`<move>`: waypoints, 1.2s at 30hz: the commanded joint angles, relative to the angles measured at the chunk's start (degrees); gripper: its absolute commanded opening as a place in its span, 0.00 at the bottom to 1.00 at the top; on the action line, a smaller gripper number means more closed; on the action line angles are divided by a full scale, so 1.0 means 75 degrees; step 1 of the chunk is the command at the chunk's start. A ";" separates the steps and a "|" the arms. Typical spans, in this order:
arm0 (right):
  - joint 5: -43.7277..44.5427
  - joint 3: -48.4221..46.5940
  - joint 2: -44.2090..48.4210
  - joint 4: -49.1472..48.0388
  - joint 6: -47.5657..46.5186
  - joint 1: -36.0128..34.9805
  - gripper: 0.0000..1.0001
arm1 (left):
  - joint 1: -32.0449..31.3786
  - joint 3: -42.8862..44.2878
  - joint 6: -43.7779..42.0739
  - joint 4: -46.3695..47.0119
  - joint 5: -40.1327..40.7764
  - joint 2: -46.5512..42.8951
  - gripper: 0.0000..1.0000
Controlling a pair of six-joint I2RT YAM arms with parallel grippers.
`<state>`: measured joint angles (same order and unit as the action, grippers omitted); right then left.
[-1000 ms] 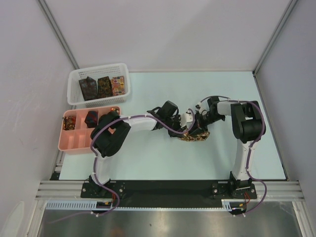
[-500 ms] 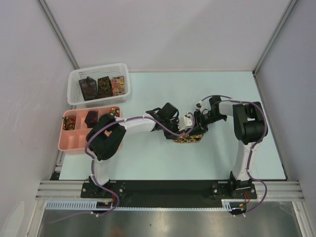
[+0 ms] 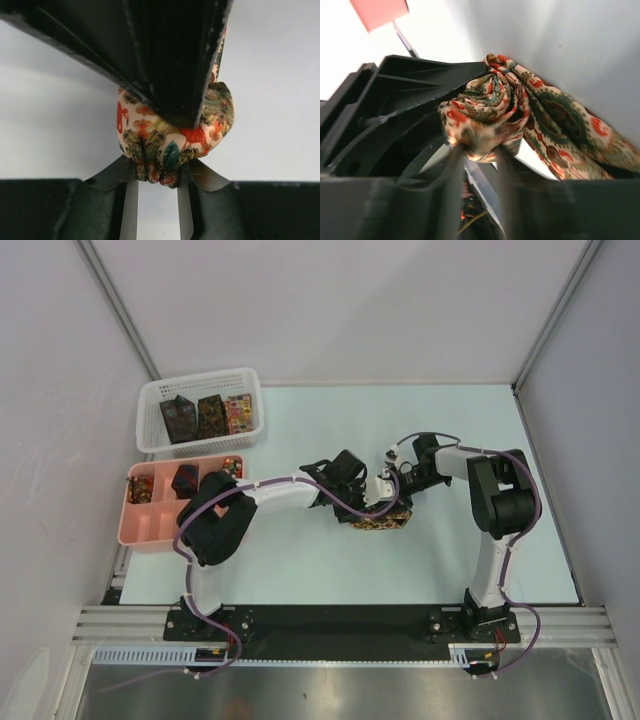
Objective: Roll the ties
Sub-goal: Roll the tie at the center of the board.
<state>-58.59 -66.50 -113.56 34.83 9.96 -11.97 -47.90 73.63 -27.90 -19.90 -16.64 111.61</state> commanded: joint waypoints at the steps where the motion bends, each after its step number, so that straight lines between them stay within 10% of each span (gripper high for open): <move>1: 0.0568 -0.0063 -0.0303 0.0336 -0.0495 -0.0022 0.16 | -0.0012 -0.0055 0.0169 -0.0300 0.0298 0.0166 0.34; 2: 0.0883 -0.0063 -0.0339 0.0487 -0.0553 0.0071 0.00 | 0.0000 -0.0078 0.0158 -0.0276 0.0239 0.0049 0.37; 10: 0.2219 0.0066 -0.0574 0.0700 -0.0929 0.0541 0.00 | 0.0422 -0.0570 0.0392 0.0730 -0.1552 -0.1064 0.77; 21: 0.2843 -0.0204 -0.0960 0.0536 -0.0742 0.0459 0.00 | 0.0317 -0.0383 0.0592 0.1774 -0.2679 -0.0667 0.93; 28: 0.2621 -0.0368 -0.1288 0.0618 -0.0742 0.0412 0.00 | 0.0141 0.0026 -0.0181 0.1822 -0.2550 -0.0082 0.92; 36: 0.1942 -0.0543 -0.1312 0.0852 -0.0835 0.0424 0.00 | -0.0094 0.0449 -0.0616 0.1236 -0.1485 0.0516 0.56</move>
<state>-49.76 -70.39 -120.01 45.10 4.01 -8.19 -47.29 73.76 -29.17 -8.43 -31.09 114.06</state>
